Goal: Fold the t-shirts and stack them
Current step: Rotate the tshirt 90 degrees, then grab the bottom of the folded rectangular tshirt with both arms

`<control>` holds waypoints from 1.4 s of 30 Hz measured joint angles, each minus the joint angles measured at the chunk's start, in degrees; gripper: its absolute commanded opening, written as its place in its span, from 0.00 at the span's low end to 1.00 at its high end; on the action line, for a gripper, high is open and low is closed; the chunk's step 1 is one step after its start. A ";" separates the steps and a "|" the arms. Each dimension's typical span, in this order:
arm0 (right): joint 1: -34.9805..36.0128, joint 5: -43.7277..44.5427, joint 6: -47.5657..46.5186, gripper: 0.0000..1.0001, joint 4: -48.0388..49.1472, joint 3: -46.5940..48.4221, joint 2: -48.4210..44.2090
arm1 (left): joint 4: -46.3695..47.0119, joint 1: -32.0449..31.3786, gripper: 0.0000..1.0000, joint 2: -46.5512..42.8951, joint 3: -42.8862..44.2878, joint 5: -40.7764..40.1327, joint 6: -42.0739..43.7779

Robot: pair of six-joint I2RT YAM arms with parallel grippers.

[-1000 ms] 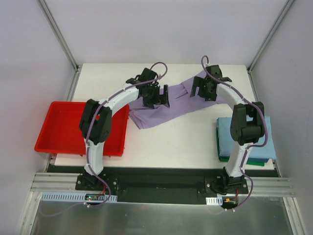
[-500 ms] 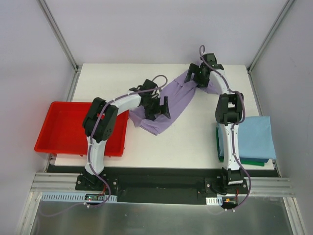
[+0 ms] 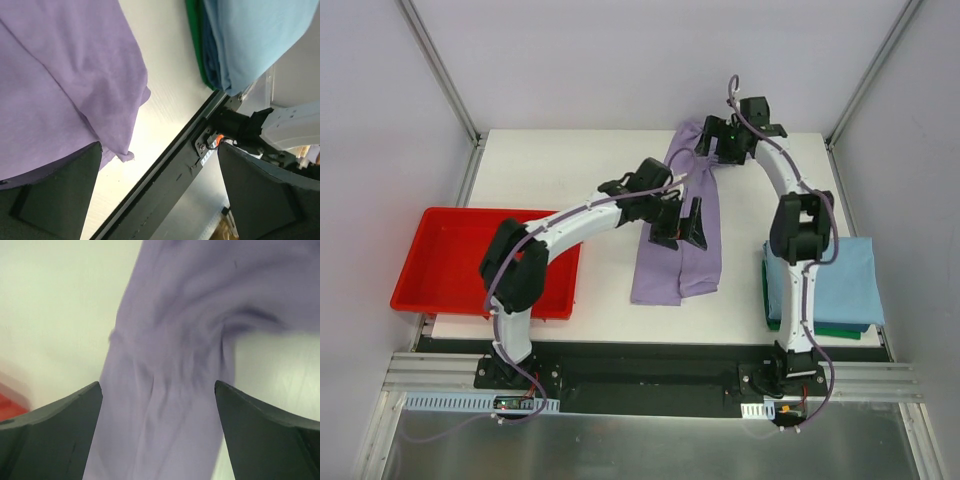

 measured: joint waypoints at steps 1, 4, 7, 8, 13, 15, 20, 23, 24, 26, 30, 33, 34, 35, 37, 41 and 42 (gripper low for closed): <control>0.11 1.64 -1.07 0.96 -1.25 -3.96 -4.15 | 0.04 0.50 0.99 -1.25 -0.07 -0.20 0.24; 0.48 6.75 -3.21 0.96 -4.24 -18.03 -19.67 | 0.44 2.54 0.99 -4.61 -0.35 -1.60 1.14; 1.31 9.97 -4.17 0.96 -4.31 -37.42 -39.17 | 1.40 4.76 0.99 -4.74 -0.35 -1.42 2.03; 1.95 11.17 -4.35 0.96 -4.13 -43.78 -45.40 | 1.75 5.53 0.99 -4.17 -0.33 -1.07 2.21; 12.50 14.58 -2.67 0.99 -2.97 -73.61 -71.32 | 2.89 9.25 0.99 2.36 2.12 0.61 2.60; 15.50 13.75 0.63 0.93 -1.42 -85.81 -79.82 | 2.91 10.01 0.99 4.94 3.76 1.29 3.04; 18.53 13.84 8.22 0.80 0.11 -100.74 -88.83 | 3.61 9.49 0.99 10.60 10.54 3.58 3.98; 19.10 15.17 10.58 0.70 1.51 -101.29 -88.21 | 4.87 8.68 0.99 13.75 14.78 5.11 4.07; 19.28 15.50 11.26 0.64 2.64 -101.29 -87.78 | 5.31 8.26 0.99 14.73 15.89 5.53 4.09; 19.67 16.31 12.76 0.57 5.03 -101.29 -86.44 | 5.70 7.41 0.99 16.35 17.14 6.16 4.09; 20.24 18.38 14.91 0.47 8.92 -101.13 -82.55 | 5.70 5.62 0.99 18.95 18.49 6.34 4.17; 20.35 19.85 15.80 0.44 10.58 -100.96 -78.64 | 5.79 4.66 0.99 21.16 19.91 6.56 4.44; 20.37 20.26 15.96 0.43 10.93 -100.98 -77.64 | 5.81 4.39 0.99 21.88 20.35 6.75 4.52; 20.41 20.92 16.20 0.43 11.26 -100.98 -76.83 | 5.90 4.26 0.99 22.47 20.70 7.19 4.63; 20.46 22.14 16.33 0.42 12.09 -100.98 -75.69 | 6.05 4.02 0.99 23.23 20.90 7.52 4.94; 20.50 23.15 16.72 0.42 13.88 -100.98 -73.66 | 6.14 4.02 0.99 23.89 20.90 7.39 5.42; 20.50 23.17 16.90 0.41 14.40 -100.98 -73.18 | 6.14 4.02 0.99 23.89 20.87 7.34 5.51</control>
